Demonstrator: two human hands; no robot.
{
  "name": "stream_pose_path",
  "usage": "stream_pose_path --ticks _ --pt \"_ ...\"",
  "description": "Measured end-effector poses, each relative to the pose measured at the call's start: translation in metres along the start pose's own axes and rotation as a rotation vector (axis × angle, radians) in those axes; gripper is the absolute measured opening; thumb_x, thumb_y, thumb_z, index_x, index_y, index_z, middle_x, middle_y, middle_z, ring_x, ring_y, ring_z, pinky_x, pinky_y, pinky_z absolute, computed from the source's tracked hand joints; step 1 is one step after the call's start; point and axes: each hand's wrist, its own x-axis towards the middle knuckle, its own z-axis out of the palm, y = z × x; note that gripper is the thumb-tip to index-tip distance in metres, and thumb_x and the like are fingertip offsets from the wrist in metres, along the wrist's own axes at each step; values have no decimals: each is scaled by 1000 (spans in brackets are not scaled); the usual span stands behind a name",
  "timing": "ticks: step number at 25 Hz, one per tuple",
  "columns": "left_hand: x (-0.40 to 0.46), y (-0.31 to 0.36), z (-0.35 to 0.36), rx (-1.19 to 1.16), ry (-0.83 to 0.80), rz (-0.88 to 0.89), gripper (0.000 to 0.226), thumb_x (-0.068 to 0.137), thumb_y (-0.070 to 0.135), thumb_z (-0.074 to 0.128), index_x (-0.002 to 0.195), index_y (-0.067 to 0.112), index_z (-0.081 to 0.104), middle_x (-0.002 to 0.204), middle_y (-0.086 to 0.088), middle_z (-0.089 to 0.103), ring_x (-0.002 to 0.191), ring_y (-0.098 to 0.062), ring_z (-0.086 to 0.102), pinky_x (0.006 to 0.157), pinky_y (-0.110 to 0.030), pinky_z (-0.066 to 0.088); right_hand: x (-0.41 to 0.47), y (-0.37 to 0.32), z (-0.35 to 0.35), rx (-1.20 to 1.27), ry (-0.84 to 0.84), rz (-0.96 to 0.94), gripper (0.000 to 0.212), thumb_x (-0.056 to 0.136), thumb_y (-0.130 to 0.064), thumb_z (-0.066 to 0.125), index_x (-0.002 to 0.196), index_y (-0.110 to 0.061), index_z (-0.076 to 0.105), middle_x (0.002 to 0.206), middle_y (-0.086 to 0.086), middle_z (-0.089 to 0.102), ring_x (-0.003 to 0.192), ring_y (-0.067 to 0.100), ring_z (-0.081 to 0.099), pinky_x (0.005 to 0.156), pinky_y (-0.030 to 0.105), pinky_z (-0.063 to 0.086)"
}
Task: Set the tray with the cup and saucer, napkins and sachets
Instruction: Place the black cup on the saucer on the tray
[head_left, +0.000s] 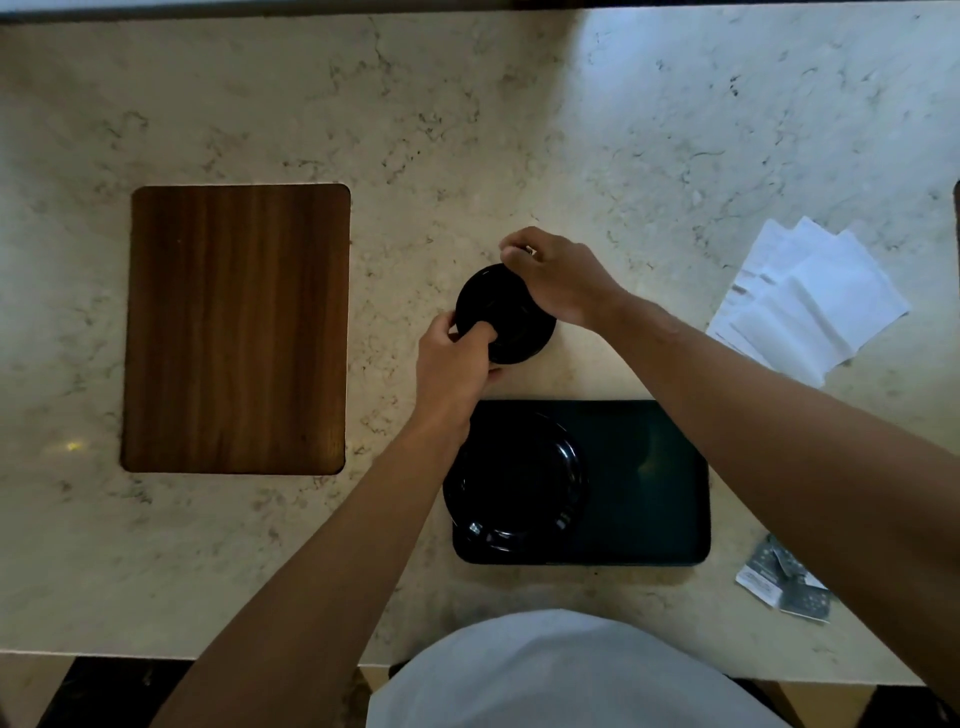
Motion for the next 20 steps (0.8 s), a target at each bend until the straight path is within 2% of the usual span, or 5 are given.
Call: stream_pose_path --ticks 4,7,9,12,20 --pt "-15 7 -13 -82 -16 51 37 88 14 59 122 24 68 115 -1 71 105 -23 70 82 -42 64 -29 -7 -5 63 56 -24 37 98 -44 48 132 -38 62 114 -11 63 103 6 57 72 7 37" --pt "-33 11 -23 -140 -16 104 33 90 13 58 119 24 69 113 2 70 105 -17 66 78 -39 64 -63 -19 -10 151 101 -55 32 96 -47 52 124 -40 66 98 -16 66 83 1 66 64 9 46" --pt "-45 11 -31 -154 -6 138 28 91 13 58 113 23 71 101 7 72 97 -14 68 72 -33 64 -90 -24 -9 283 104 -43 24 94 -45 58 113 -35 69 89 -11 67 71 6 73 66 24 61" --pt "-61 4 -44 -102 -21 157 24 88 15 59 107 21 73 84 14 76 83 -2 72 68 -27 61 -128 -18 0 392 92 -13 18 90 -46 65 100 -32 69 89 -1 74 71 17 77 80 44 64" --pt "-97 -44 -63 124 -83 124 22 75 32 62 83 48 74 85 17 76 82 -7 73 87 -48 61 -207 20 36 470 158 103 19 91 -40 71 94 -21 67 89 5 76 78 16 78 77 44 65"
